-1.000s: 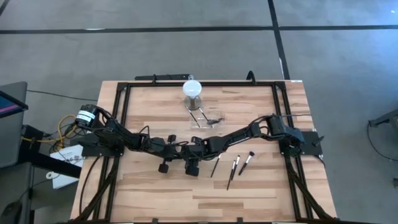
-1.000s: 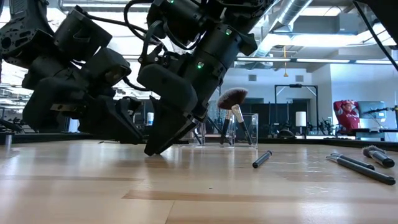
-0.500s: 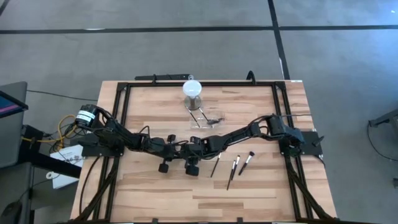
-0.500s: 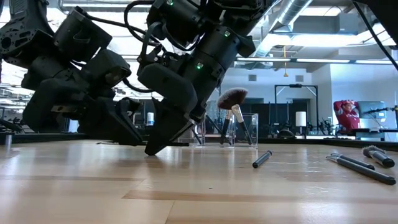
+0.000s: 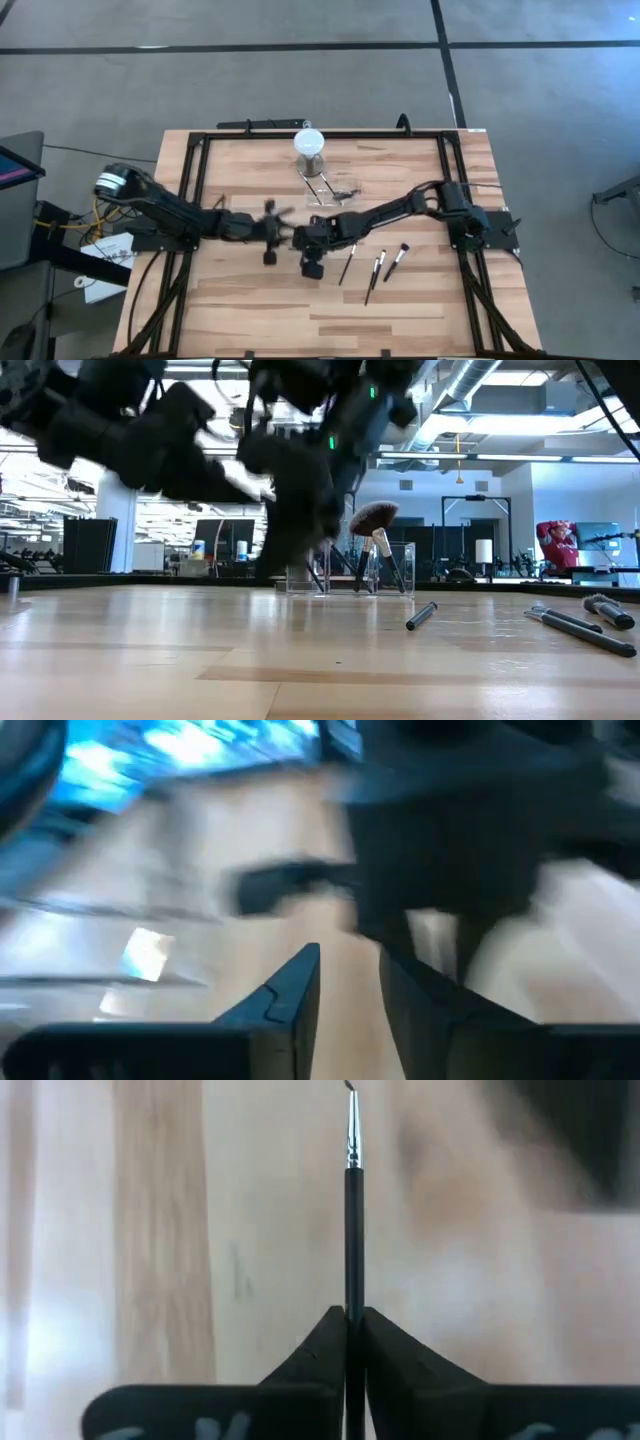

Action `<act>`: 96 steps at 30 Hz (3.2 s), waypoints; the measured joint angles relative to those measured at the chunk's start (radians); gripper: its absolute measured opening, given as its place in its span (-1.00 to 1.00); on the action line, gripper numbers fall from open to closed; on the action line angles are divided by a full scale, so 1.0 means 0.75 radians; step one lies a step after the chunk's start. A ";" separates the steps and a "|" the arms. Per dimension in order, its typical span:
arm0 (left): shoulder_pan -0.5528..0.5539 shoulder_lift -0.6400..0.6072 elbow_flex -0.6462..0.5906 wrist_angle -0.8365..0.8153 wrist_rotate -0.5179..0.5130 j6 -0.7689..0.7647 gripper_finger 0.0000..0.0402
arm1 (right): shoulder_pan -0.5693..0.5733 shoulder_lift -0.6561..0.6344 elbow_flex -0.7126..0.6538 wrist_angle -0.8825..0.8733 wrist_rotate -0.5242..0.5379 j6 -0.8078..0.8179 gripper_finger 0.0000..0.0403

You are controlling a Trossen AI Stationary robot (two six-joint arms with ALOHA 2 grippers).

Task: Put items in baskets/containers
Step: Put the black liner brush into the transparent organizer

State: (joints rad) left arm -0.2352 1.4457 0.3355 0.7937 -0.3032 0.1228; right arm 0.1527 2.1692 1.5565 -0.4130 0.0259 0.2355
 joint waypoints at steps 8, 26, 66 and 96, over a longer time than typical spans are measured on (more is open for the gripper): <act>0.002 -0.509 -0.005 -0.004 -0.361 0.105 -0.47 | -0.031 -0.324 0.002 -0.183 0.358 -0.071 -0.94; 0.300 -0.455 -0.006 0.057 0.133 -0.058 -0.47 | -0.168 -0.824 -0.693 0.752 0.289 -0.350 -0.95; 0.359 -0.316 -0.006 0.423 0.460 -0.079 -0.47 | -0.257 -0.727 -0.744 1.140 -0.210 -0.313 -0.95; 0.358 -0.302 0.040 0.523 0.505 -0.080 -0.76 | -0.268 -0.727 -0.744 1.156 -0.211 -0.329 -0.94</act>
State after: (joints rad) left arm 0.0330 1.2189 0.3657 1.1857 0.0752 0.0625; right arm -0.0483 1.6241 0.9985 0.4538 -0.1326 -0.0114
